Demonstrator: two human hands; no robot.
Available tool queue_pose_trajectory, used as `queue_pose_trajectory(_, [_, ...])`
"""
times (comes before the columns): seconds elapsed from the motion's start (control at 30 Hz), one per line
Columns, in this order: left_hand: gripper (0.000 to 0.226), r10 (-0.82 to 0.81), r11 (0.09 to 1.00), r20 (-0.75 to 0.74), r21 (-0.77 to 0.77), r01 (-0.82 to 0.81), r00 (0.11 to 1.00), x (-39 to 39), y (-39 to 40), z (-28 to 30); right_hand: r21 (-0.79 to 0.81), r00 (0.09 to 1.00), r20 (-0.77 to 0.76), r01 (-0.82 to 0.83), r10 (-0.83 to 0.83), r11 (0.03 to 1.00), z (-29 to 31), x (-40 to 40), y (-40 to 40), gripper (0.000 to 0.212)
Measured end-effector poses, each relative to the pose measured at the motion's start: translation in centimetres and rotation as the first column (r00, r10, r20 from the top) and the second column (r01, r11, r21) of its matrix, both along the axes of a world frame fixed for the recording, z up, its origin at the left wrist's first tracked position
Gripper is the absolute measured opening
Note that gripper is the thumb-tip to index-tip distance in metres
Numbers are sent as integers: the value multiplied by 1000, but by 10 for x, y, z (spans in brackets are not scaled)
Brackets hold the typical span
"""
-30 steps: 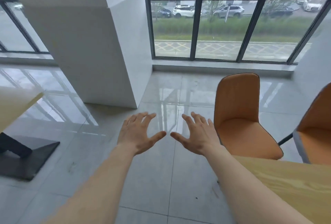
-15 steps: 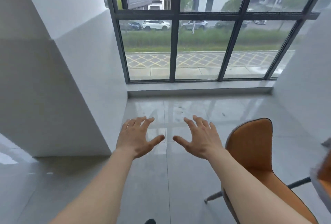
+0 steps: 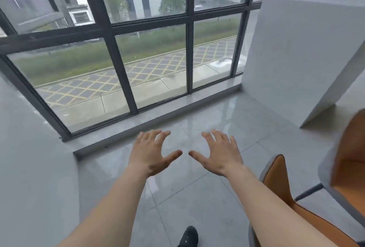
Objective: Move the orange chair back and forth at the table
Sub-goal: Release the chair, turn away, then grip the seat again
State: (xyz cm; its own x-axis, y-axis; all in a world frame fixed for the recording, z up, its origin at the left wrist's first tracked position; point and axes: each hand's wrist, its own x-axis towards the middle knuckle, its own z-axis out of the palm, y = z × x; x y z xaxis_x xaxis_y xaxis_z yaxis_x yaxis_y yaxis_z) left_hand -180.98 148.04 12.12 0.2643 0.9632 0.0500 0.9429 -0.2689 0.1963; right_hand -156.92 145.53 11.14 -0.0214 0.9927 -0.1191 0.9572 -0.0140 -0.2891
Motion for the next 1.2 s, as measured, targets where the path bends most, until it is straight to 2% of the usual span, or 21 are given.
queue_pose_trajectory(0.23, [87, -293, 956, -41, 1, 293, 955, 116, 190, 15, 4, 946, -43, 321, -320, 947, 6, 103, 124, 95])
queue_pose_trajectory(0.33, [91, -446, 895, -21, 9, 446, 895, 182, 239, 20, 10, 891, -7, 454, -454, 891, 15, 153, 135, 96])
queue_pose_trajectory(0.43, [89, -606, 795, -9, 10, 606, 795, 267, 277, 20, 4, 783, 6, 622, -622, 783, 16, 208, 134, 99])
queue_pose_trajectory(0.57, [91, -825, 565, 37, 4, 825, 564, 388, 288, 4, -8, 573, 71, 819, -817, 574, 9, 267, 95, 105])
queue_pose_trajectory(0.63, [93, -960, 274, 44, -76, 959, 278, 484, 279, -16, -36, 261, 93, 965, -961, 259, -4, 286, 58, 107])
queue_pose_trajectory(0.7, [93, -996, 73, 35, -115, 991, 77, 526, 261, -26, -63, 83, 96, 995, -992, 77, -10, 283, 33, 103])
queue_pose_trajectory(0.83, [91, -998, 26, 54, -88, 996, 31, 534, 248, -35, -48, 58, 120, 997, -991, 52, -1, 276, 22, 95])
queue_pose_trajectory(0.87, [92, -998, -10, 60, -100, 995, -4, 538, 244, -36, -54, 16, 120, 998, -993, 9, -3, 271, 18, 95])
queue_pose_trajectory(0.97, [86, -962, -271, 61, -141, 952, -265, 550, 205, -49, -96, -243, 149, 961, -958, -259, -20, 220, -5, 98])
queue_pose_trajectory(1.03, [87, -915, -403, 79, -163, 900, -396, 543, 178, -62, -118, -376, 169, 910, -911, -397, -35, 182, -16, 98])
queue_pose_trajectory(1.13, [95, -862, -506, 82, -207, 837, -500, 527, 158, -83, -171, -484, 171, 843, -858, -509, -55, 140, -13, 100])
queue_pose_trajectory(1.2, [93, -833, -549, 71, -220, 806, -548, 512, 151, -100, -187, -534, 157, 810, -831, -556, -77, 115, -6, 103])
